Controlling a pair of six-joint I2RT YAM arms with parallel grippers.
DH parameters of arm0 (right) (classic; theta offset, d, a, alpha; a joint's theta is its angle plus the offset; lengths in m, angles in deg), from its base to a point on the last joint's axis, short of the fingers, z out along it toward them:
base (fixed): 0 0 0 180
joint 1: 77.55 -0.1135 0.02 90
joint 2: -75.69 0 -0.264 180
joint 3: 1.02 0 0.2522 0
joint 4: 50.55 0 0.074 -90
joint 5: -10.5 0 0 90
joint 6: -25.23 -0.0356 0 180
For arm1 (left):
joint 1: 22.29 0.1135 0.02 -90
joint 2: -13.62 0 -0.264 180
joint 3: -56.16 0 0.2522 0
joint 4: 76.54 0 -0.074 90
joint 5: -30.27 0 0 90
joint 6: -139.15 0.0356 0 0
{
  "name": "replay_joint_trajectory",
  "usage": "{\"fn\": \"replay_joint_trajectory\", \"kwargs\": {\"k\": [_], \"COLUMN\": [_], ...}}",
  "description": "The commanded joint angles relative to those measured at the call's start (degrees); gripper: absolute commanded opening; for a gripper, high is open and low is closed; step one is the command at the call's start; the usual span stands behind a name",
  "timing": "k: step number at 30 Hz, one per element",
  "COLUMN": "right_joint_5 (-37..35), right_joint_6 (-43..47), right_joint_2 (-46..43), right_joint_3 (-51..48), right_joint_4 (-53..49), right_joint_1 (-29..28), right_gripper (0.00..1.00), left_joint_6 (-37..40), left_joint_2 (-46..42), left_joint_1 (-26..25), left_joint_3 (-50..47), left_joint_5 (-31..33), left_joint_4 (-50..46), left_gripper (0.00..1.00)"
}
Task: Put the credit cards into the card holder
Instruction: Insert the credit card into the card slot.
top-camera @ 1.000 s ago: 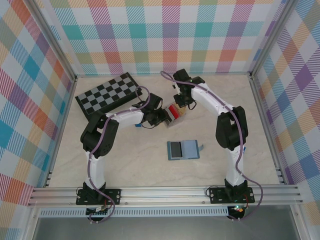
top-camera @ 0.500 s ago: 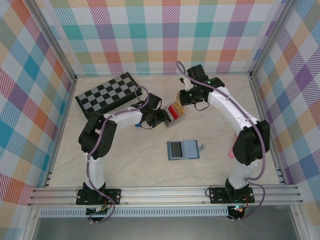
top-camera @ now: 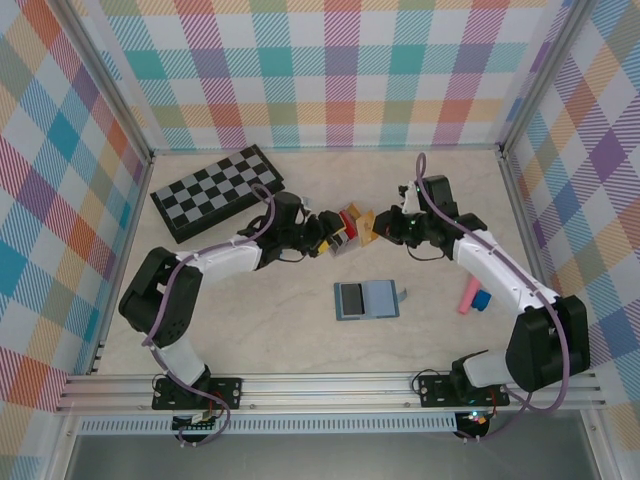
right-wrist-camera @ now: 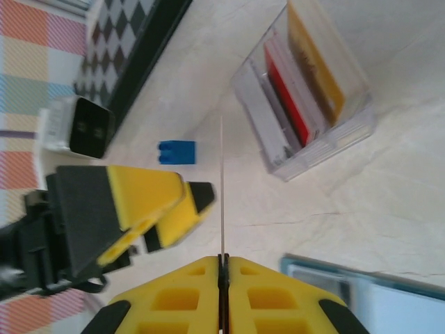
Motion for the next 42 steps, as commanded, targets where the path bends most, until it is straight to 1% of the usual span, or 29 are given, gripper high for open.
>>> {"fn": "replay_joint_trajectory", "kwargs": {"k": [1, 6, 8, 11, 15, 22, 25, 27, 29, 30, 31, 33, 35, 37, 39, 42], "right_joint_5": [5.3, 5.9, 5.8, 6.2, 5.3, 5.2, 5.6, 5.1, 4.2, 3.8, 3.2, 1.0, -2.0, -4.0, -4.3, -3.6], "right_joint_6": [-8.4, -10.4, -10.6, -11.2, -12.6, -16.7, -16.9, -16.9, -16.4, -15.9, -15.0, -12.2, -8.3, -3.7, -0.3, 2.6], "right_joint_2": [-1.3, -1.4, -1.7, -2.1, -2.3, -1.7, -1.1, -1.3, -1.9, -2.2, -2.5, -3.3, -4.4, -5.0, -4.4, -1.4], "right_joint_3": [-2.6, -4.3, -4.8, -5.4, -6.3, -7.6, -7.7, -7.8, -8.1, -8.1, -8.0, -7.5, -7.7, -8.5, -9.5, -11.0], "right_joint_4": [10.3, 12.1, 12.3, 12.8, 12.8, 17.1, 17.1, 16.6, 15.2, 14.3, 12.4, 7.2, 1.5, -3.3, -6.4, -8.4], "right_joint_1": [0.3, 0.4, 0.4, 0.7, 1.0, 1.3, 1.2, 1.2, 1.3, 1.3, 1.2, 1.2, 1.2, 1.1, 0.4, -1.6], "right_gripper": [0.1, 0.11, 0.11, 0.12, 0.13, 0.13, 0.13, 0.14, 0.15, 0.16, 0.18, 0.23, 0.31, 0.36, 0.37, 0.32], "left_joint_6": [-6.8, -11.7, -13.7, -14.7, -15.0, -14.0, -13.6, -13.5, -13.0, -12.6, -12.1, -10.2, -6.9, -2.4, 2.0, 6.4], "left_joint_2": [1.2, 2.5, 3.0, 3.4, 3.1, 2.9, 3.1, 3.0, 2.6, 2.3, 1.9, 0.8, -0.7, -3.1, -5.2, -6.3], "left_joint_1": [-1.0, -1.8, -1.8, -1.9, -2.0, -2.8, -3.1, -3.2, -3.1, -3.1, -3.2, -3.2, -3.2, -3.8, -5.2, -8.8], "left_joint_3": [-0.5, -1.5, -1.8, -2.5, -3.4, -3.7, -3.3, -3.4, -3.8, -4.0, -4.3, -5.0, -5.6, -6.9, -7.5, -7.6], "left_joint_5": [-6.9, -7.5, -7.8, -7.9, -7.8, -8.9, -9.4, -9.1, -8.2, -7.9, -7.6, -6.9, -6.2, -4.1, -1.0, 2.8], "left_joint_4": [13.9, 22.7, 25.5, 27.2, 28.0, 27.7, 27.8, 27.4, 26.4, 25.8, 24.8, 21.7, 16.2, 9.8, 2.1, -4.9], "left_gripper": [0.66, 0.63, 0.58, 0.48, 0.39, 0.33, 0.27, 0.21, 0.15, 0.11, 0.06, 0.01, 0.0, 0.0, 0.0, 0.0]}}
